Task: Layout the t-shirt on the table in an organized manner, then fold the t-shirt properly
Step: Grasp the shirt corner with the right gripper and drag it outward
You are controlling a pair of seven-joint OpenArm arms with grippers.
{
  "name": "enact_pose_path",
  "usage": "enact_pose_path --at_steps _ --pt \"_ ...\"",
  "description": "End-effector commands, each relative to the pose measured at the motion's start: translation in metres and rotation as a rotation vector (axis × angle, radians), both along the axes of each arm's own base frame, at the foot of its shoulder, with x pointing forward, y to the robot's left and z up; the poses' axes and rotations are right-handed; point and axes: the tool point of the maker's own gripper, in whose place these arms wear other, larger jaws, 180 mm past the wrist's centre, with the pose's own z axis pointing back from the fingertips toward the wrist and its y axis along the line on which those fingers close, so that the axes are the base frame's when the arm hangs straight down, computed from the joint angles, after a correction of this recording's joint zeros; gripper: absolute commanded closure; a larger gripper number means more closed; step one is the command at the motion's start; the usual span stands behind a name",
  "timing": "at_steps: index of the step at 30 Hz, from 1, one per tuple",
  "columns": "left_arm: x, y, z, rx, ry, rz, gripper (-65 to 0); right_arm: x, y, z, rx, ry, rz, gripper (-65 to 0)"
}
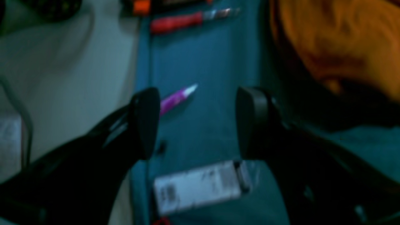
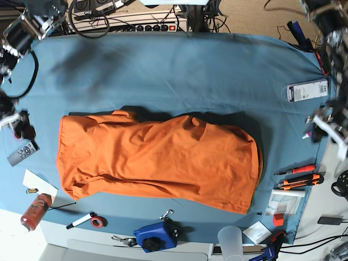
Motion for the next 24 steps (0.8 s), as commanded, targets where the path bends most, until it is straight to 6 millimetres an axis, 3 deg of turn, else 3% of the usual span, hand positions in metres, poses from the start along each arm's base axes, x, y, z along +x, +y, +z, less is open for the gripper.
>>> enact_pose_path --at_steps 1,5,9,14,20,24 --pt "-0.002 0.008 0.016 0.022 -0.05 0.006 -38.4 -0.004 -0.008 0.012 -0.012 -0.037 -0.015 -24.2" --pt "-0.033 0.031 0.013 0.056 -0.029 0.078 -38.4 -0.036 0.005 -0.035 0.053 0.047 -0.042 -24.2" --pt "-0.047 0.046 0.013 0.072 -0.025 0.123 -38.4 -0.048 0.025 -0.068 0.117 0.051 -0.085 -24.2" --pt "-0.049 0.046 0.012 0.07 -0.023 0.125 -38.4 -0.029 0.032 -0.073 0.064 0.002 -0.113 -24.2" --pt "-0.047 0.045 0.013 0.063 -0.04 0.126 -38.4 0.014 0.062 -0.065 -0.024 -0.018 -0.004 -24.2" --pt "-0.047 0.045 0.013 0.064 -0.04 0.126 -38.4 0.03 0.07 -0.076 -0.142 0.052 0.028 -24.2"
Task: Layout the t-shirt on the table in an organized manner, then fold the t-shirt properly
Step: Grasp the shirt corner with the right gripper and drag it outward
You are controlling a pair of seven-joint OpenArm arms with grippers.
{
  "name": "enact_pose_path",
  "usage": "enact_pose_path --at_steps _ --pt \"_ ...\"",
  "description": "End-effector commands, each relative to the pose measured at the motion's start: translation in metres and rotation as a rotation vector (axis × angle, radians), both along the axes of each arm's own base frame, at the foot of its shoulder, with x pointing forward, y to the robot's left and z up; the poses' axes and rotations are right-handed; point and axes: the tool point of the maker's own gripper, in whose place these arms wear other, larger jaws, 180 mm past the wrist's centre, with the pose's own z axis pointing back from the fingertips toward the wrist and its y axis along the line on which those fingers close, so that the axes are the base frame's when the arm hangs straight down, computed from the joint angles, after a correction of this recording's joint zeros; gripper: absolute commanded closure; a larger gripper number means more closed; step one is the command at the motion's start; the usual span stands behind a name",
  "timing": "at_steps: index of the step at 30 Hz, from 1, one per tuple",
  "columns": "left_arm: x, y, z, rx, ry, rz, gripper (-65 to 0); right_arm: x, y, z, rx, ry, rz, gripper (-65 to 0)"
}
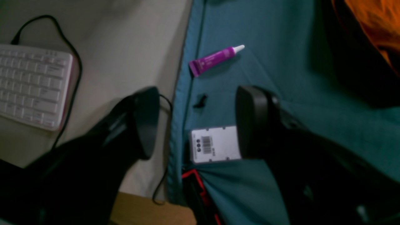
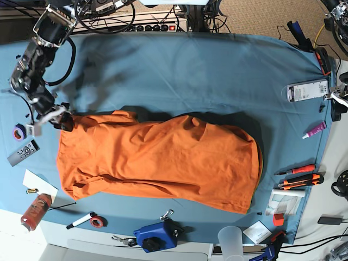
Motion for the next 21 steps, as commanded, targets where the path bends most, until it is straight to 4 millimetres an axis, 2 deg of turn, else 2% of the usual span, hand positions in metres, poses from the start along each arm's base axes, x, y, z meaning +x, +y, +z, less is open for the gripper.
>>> enact_pose_path --at_steps 1,7,8,11,13,16,21 --pt "0.005 0.003 0.015 0.029 -0.044 -0.01 -38.4 0.012 -0.004 0.017 -0.026 -0.055 0.003 -24.2" --pt "0.005 0.003 0.015 0.029 -0.044 -0.01 -38.4 0.011 0.008 -0.008 -0.072 0.045 0.012 -23.9" --pt "0.005 0.003 0.015 0.029 -0.044 -0.01 -38.4 0.011 0.009 -0.009 -0.074 0.048 0.016 -20.7" --pt "0.005 0.003 0.015 0.029 -0.044 -0.01 -38.4 0.014 0.009 -0.006 -0.073 0.054 0.018 -1.0" --pt "0.005 0.003 0.015 0.029 -0.044 -0.01 -38.4 0.018 0.008 0.0 -0.08 0.059 0.023 0.0" --pt "0.005 0.003 0.015 0.029 -0.044 -0.01 -38.4 0.032 0.005 0.025 -0.091 -0.007 0.02 0.0" --pt "0.005 0.003 0.015 0.029 -0.044 -0.009 -38.4 0.068 -0.003 0.095 -0.116 -0.235 -0.003 0.0"
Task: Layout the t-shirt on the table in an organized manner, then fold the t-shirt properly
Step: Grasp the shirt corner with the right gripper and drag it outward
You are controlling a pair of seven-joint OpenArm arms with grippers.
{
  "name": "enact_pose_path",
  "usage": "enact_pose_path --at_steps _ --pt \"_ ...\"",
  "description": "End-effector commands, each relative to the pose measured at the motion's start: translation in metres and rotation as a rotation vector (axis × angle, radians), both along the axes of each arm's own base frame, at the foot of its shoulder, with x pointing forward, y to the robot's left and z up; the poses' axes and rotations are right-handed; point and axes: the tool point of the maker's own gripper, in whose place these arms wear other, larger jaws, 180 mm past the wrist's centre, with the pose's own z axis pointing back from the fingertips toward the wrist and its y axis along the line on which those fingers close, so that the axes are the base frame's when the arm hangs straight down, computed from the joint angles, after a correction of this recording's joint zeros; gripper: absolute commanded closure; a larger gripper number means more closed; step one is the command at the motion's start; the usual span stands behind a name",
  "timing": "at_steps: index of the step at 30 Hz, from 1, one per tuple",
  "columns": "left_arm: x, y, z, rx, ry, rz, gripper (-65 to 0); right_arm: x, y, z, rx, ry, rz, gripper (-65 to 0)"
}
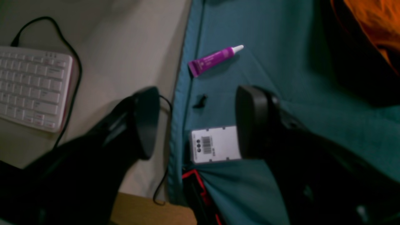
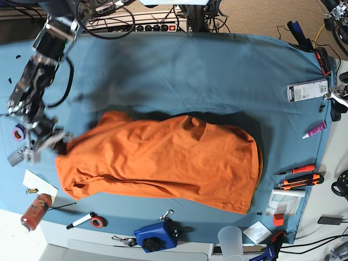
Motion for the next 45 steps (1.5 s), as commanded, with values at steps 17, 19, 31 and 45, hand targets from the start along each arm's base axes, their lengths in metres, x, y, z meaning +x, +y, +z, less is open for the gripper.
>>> enact_pose_path --at_steps 17,19,31,45 --pt "0.009 -0.01 0.017 -0.016 -0.07 -0.064 -38.4 0.127 0.002 0.059 -0.033 -0.175 -0.025 -0.9" --pt "0.009 -0.01 0.018 -0.017 -0.071 -0.065 -38.4 0.127 0.014 0.06 -0.042 -0.18 0.049 -14.8" --pt "0.009 -0.011 0.017 -0.02 -0.072 -0.064 -38.4 0.084 -0.001 0.101 0.163 -0.152 0.105 -22.5" --pt "0.01 -0.025 0.01 -0.068 -0.099 -0.082 -38.4 0.004 -0.025 -0.025 0.096 -0.05 -0.022 -22.5"
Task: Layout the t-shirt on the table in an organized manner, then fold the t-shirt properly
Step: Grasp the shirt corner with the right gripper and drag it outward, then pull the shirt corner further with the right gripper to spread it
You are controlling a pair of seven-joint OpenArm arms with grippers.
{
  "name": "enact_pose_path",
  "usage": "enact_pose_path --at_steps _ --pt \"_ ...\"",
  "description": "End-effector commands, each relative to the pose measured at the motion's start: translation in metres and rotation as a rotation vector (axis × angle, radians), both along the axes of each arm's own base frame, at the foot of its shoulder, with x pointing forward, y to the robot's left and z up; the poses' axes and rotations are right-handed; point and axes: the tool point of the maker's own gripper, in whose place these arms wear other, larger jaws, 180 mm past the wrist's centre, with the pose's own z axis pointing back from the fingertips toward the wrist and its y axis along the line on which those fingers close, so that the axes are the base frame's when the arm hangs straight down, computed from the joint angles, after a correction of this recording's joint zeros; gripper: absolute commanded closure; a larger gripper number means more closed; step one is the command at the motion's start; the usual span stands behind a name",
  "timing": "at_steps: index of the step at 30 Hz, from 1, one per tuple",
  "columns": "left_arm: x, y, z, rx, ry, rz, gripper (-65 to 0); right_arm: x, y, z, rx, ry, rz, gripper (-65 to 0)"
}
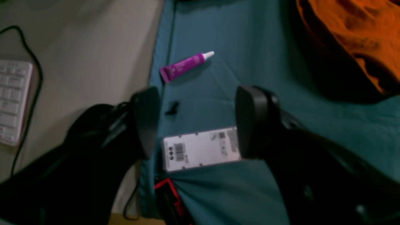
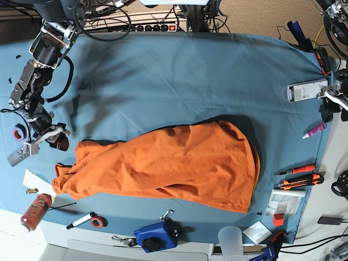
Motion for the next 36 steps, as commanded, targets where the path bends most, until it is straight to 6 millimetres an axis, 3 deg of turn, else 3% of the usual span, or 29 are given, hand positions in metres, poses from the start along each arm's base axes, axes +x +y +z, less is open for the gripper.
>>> enact_pose_path --at_steps 1,11,16,22,26,32,33,36 --pt "0.006 0.0 0.014 0.015 -0.05 -0.014 -38.4 0.013 -0.005 0.027 -0.009 -0.095 -0.004 -22.5" --pt "0.006 -0.001 0.015 0.009 -0.056 -0.019 -38.4 0.029 0.007 0.037 -0.025 -0.131 0.02 -22.5" --pt "0.006 -0.001 0.015 0.008 -0.057 -0.019 -38.4 0.039 0.022 0.023 -0.111 -0.071 0.033 -22.5" --pt "0.006 -0.001 0.015 0.008 -0.057 -0.018 -38.4 0.045 0.026 0.013 -0.195 -0.034 0.007 -22.5" --pt "0.007 -0.002 0.015 0.008 -0.058 -0.019 -38.4 0.045 0.038 0.005 -0.176 -0.024 0.017 -22.5" --pt "0.007 -0.003 0.015 0.002 -0.06 -0.022 -38.4 0.042 0.046 -0.024 -0.112 0.036 0.006 -22.3" --pt "0.007 -0.003 0.015 0.002 -0.06 -0.022 -38.4 0.042 0.046 -0.028 -0.105 0.045 0.004 -21.0" --pt "0.007 -0.002 0.016 0.002 -0.06 -0.022 -38.4 0.039 0.046 -0.033 -0.103 0.082 0.01 -6.7"
